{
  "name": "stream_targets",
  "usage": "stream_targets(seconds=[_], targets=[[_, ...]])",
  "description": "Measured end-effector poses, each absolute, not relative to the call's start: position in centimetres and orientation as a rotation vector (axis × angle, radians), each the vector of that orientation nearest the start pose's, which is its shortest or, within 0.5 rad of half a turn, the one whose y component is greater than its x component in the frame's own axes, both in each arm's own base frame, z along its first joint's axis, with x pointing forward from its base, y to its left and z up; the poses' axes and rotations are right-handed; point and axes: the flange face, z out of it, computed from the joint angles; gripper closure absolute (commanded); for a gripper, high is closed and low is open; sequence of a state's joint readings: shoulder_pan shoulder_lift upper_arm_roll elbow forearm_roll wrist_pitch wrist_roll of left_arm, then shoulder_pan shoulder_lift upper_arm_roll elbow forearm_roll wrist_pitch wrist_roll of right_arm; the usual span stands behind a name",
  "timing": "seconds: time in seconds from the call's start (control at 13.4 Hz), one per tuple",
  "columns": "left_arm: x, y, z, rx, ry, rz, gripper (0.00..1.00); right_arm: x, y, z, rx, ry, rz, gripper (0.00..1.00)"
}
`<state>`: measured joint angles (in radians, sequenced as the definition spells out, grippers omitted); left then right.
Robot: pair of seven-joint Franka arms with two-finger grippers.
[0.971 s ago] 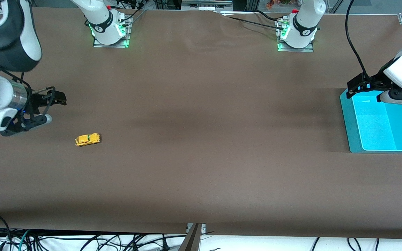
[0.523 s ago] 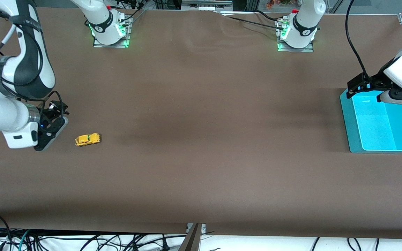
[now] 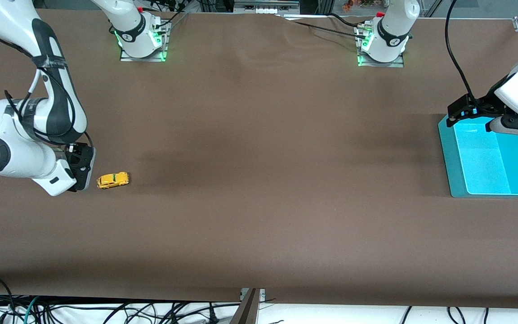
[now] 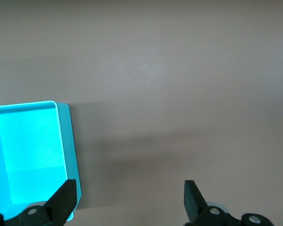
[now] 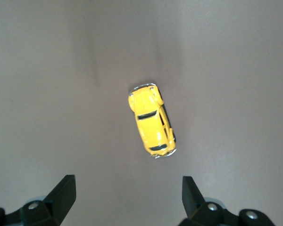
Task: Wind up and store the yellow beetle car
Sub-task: 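Reach the right gripper down over the yellow beetle car, then close the right gripper on the yellow car's body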
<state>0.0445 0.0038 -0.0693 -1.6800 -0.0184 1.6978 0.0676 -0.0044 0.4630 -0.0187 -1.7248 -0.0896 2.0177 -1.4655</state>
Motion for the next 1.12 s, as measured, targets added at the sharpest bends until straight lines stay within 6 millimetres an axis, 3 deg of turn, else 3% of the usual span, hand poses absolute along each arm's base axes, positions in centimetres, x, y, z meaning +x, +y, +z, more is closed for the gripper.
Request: stream_targets(seconds=[0.45, 0.82, 1.12], targets=[[56.4, -1.6, 58.2, -3.157, 0.142, -0.023, 0.00, 62.8, -1.6, 25.3, -2.058, -2.381, 0.140, 0.01], [56.4, -1.6, 58.2, -3.157, 0.142, -0.023, 0.00, 61.5, -2.2, 23.0, -1.949, -2.540, 0.038, 0.01], [56.4, -1.6, 58.2, -3.157, 0.142, -0.023, 0.00, 61.1, -2.2, 22.4, -1.894, -2.589, 0.027, 0.01]])
